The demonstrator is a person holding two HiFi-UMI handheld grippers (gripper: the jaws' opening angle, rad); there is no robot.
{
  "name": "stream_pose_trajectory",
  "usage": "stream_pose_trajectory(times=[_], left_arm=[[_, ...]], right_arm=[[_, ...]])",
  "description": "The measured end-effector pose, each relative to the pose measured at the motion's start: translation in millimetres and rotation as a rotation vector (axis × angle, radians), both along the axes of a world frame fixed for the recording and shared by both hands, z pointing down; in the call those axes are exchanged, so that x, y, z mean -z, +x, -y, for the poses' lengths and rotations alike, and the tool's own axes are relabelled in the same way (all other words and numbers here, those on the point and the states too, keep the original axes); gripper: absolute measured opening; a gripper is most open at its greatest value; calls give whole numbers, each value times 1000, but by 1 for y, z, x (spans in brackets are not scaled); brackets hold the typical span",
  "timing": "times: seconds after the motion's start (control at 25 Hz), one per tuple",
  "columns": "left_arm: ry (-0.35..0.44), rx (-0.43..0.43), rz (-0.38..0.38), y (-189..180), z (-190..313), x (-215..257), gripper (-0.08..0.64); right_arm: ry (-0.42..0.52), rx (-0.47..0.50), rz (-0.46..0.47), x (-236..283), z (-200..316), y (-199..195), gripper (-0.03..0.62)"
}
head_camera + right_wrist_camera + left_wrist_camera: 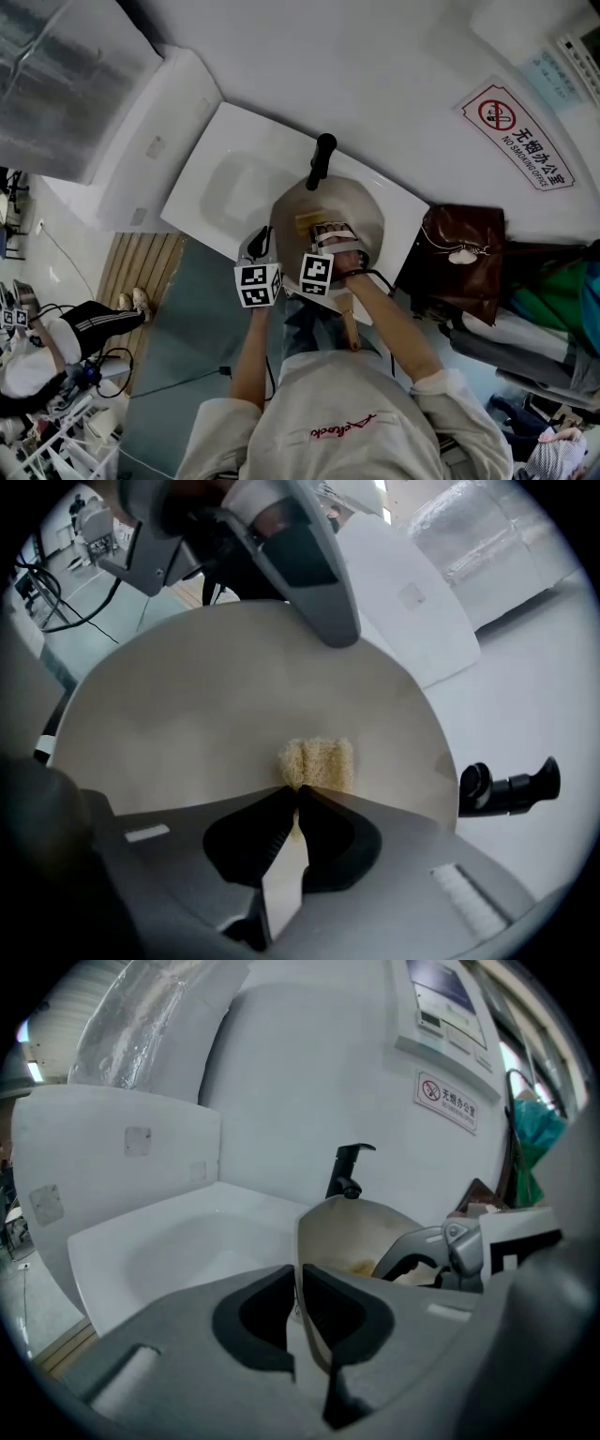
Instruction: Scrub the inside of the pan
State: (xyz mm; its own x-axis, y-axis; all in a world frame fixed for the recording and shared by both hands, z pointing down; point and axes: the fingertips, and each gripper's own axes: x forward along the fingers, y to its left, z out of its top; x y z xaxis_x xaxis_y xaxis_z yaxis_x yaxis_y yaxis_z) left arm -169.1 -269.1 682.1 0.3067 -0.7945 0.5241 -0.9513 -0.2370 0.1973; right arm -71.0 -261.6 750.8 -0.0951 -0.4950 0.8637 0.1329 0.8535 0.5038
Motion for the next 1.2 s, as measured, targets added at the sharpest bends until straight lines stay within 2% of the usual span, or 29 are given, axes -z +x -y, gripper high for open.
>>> stream_pose_trajectory(times=[0.24, 0.52, 0.8, 1.2], left_arm=[[-1, -2, -1, 1, 0, -1, 29], [-10, -5, -3, -1, -2, -2, 29], [-2, -10, 4, -1, 0, 0, 31], [0, -11, 12, -1, -1, 0, 31]], right_arm=[[-22, 36, 8, -7, -15, -30, 26], [-27, 40, -10, -12, -18, -36, 26], [-22, 2, -35, -14, -10, -7, 26], [-14, -76, -94, -16, 1, 58, 26]])
